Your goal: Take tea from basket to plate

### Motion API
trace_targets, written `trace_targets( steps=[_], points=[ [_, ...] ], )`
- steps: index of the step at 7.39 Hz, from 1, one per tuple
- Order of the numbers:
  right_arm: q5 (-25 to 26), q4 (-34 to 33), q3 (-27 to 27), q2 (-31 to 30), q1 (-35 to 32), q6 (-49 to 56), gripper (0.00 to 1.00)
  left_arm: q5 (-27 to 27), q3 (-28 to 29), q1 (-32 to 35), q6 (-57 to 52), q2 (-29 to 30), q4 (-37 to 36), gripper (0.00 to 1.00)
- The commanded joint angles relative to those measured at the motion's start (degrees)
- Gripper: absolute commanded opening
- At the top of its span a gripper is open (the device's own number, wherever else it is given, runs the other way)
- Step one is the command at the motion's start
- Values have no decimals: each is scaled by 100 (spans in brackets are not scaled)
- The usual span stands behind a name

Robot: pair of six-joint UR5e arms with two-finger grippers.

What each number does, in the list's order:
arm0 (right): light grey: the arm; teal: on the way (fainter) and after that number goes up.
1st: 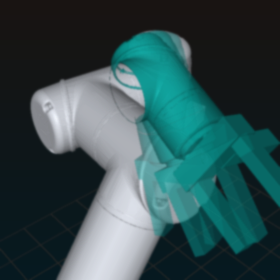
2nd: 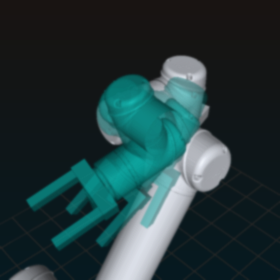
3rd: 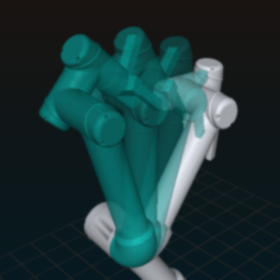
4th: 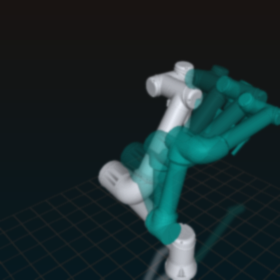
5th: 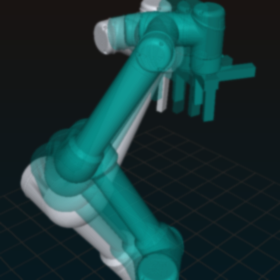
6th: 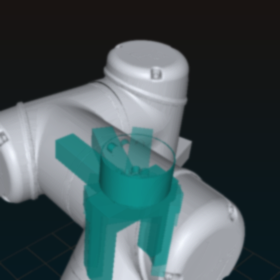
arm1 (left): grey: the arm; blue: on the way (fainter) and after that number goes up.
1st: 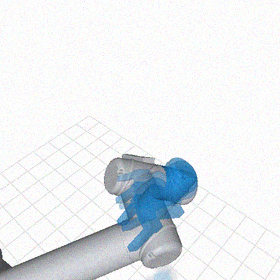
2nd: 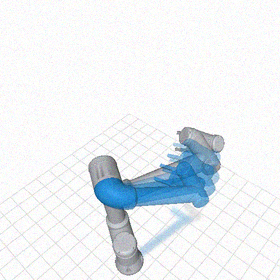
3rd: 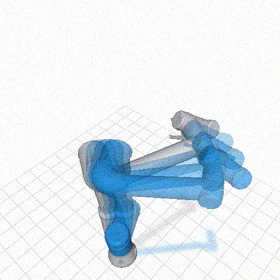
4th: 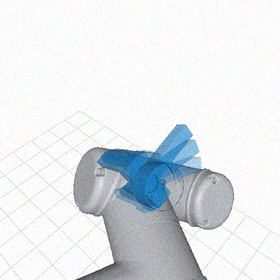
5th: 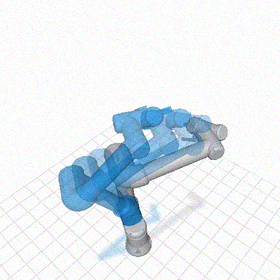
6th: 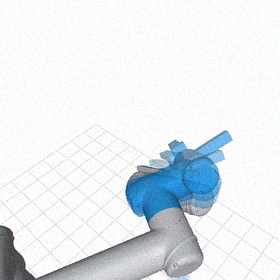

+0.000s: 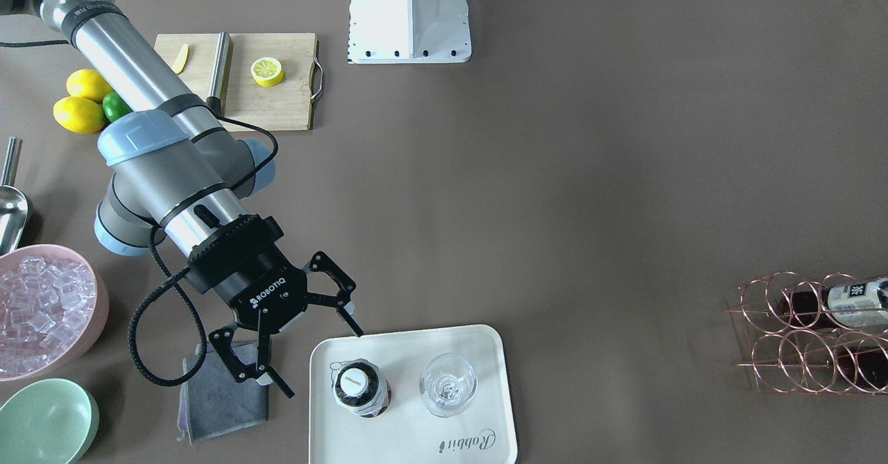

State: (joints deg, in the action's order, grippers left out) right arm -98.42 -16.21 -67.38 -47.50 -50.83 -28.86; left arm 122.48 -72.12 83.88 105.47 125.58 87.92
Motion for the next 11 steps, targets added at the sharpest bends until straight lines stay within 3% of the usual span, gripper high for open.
trace_targets(
  steps=[1, 2, 3, 4, 6, 8, 9, 11],
  points=[
    [-929, -1754, -1167, -643, -155, 3, 100, 4, 23, 58, -44, 2, 6, 0],
    [-1107, -2459, -1755, -1047, -164, -5, 100, 13, -3, 41, -9, 11, -3, 0],
    [-1361, -2962, -2127, -1347, -260, -58, 100, 30, -30, 40, -61, 2, -20, 64],
    [-1764, -3368, -2496, -1689, -391, -224, 100, 22, -108, 40, -53, -7, -55, 97],
    [-2231, -3783, -3577, -2812, -418, -1469, 100, 21, -529, 32, -44, -77, -204, 98],
    [-3441, -4064, -3687, -3710, -1302, -1482, 100, 440, -1204, 66, -358, -304, -757, 98],
    [-3804, -4518, -3686, -3966, -1698, -1482, 100, 504, -1677, 67, -796, -593, -959, 98],
    [-4044, -5285, -3695, -4563, -2271, -1421, 100, 522, -2872, 67, -1780, -1540, -1067, 98]
  ],
)
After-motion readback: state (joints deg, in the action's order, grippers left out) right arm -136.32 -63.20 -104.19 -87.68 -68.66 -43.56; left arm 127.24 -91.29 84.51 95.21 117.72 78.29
